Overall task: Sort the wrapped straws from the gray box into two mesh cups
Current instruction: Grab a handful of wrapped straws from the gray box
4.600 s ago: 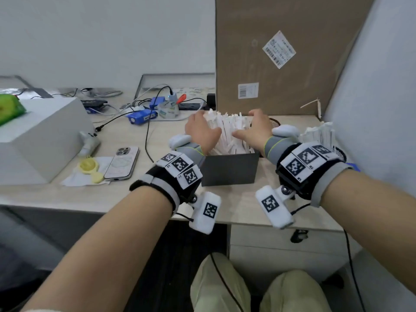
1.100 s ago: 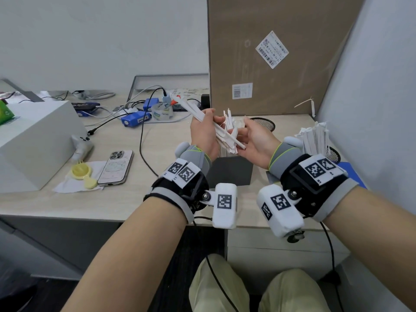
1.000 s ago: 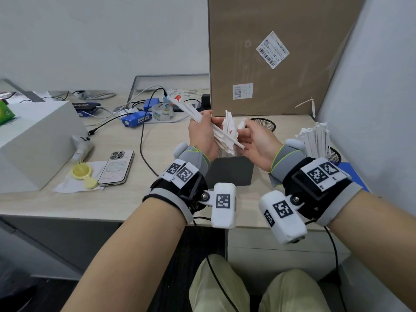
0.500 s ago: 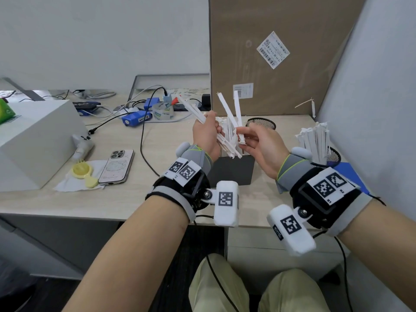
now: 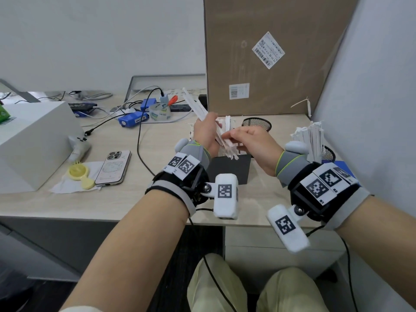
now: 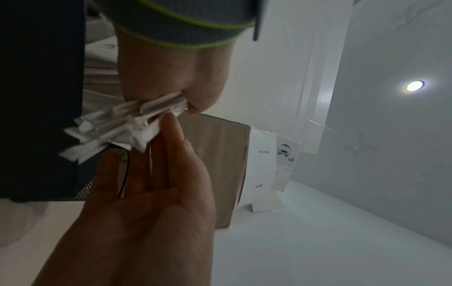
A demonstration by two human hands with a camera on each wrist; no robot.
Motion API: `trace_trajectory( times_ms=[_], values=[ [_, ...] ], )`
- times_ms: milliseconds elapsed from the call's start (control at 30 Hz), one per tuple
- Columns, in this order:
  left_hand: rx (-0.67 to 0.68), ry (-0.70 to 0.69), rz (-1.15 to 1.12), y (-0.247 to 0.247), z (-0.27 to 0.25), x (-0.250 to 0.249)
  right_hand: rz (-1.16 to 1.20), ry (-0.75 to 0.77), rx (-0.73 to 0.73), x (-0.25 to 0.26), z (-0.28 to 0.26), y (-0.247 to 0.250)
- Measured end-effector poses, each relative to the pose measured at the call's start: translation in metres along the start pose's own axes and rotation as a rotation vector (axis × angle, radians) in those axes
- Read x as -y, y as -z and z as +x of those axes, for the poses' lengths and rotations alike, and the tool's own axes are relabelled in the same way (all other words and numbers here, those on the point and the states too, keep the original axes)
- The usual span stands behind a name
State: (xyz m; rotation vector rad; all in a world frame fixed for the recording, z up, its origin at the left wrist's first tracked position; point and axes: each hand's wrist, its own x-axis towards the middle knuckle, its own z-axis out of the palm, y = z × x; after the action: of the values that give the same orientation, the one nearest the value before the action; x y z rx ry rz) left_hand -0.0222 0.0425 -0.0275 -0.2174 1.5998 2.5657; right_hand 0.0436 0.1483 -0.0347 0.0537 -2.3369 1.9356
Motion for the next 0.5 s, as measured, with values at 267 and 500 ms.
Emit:
trace_trajectory(
  times_ms=[267, 500],
  values=[
    [-0.014, -0.146, -0.295, -0.003, 0.001, -0.009, 0.781, -0.295, -0.122, -0.001, 0.006, -0.004],
    [0.081, -0.178, -0.183, -0.017, -0.012, 0.000, 1.003, -0.275, 0.040, 0.015, 0.008, -0.016]
  ],
)
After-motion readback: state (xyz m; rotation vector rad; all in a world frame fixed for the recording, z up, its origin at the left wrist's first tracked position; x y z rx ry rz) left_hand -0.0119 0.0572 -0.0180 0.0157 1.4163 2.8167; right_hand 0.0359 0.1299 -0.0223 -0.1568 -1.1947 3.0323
